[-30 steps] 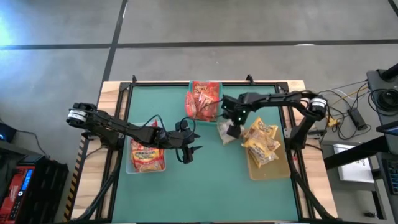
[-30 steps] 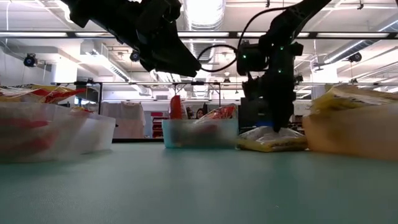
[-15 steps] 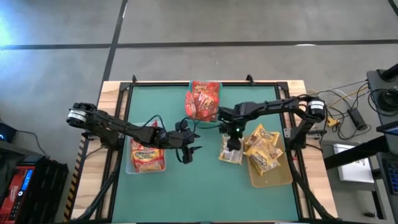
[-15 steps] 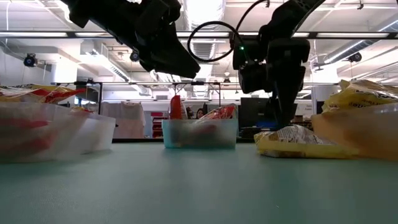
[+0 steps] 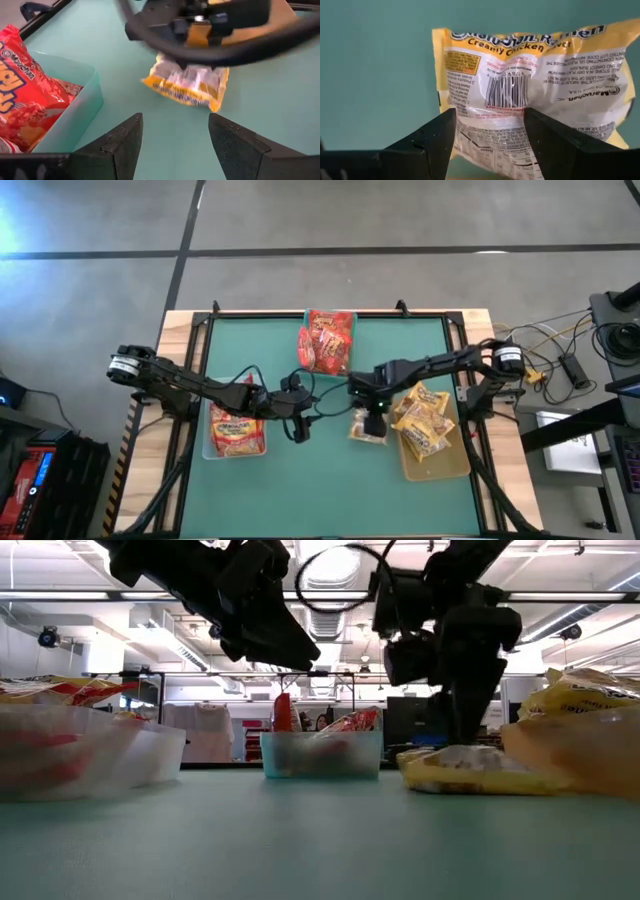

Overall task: Sort Maruchan noodles
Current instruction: Put the yellow noodle pack into the yellow bin

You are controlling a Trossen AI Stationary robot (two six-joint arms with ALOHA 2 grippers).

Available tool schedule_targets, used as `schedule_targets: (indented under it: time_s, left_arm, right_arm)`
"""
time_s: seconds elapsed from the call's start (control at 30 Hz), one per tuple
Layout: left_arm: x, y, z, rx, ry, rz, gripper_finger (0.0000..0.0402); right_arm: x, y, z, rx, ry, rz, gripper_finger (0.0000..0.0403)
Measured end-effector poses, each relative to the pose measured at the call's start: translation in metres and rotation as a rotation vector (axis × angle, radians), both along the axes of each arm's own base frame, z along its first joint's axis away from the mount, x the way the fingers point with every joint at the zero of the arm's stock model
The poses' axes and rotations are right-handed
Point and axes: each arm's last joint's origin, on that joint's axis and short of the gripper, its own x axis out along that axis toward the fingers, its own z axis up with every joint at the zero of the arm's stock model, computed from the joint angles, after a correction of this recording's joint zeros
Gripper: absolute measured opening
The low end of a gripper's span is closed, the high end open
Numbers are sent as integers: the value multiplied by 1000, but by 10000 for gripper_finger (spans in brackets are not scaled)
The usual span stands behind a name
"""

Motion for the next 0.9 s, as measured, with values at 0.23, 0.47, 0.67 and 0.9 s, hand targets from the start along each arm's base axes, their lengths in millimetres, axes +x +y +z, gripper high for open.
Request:
schedule_targets:
  time_s: [0.23,0.47,0.67,0.9]
  left_arm:
    - [-1,0,-1,-63,2,37,210]
    - [-2,-1,-12,-183,33,92,210]
    - [7,-3,-31,-260,35,147,210]
    - [19,-5,-43,-327,-27,173,210]
  right_arm:
    - [25,17,8,-42,-302,119,226]
    - [22,21,18,-5,-279,71,226]
    - [2,32,15,-28,-56,-39,226]
    - [1,50,5,-120,1,-63,226]
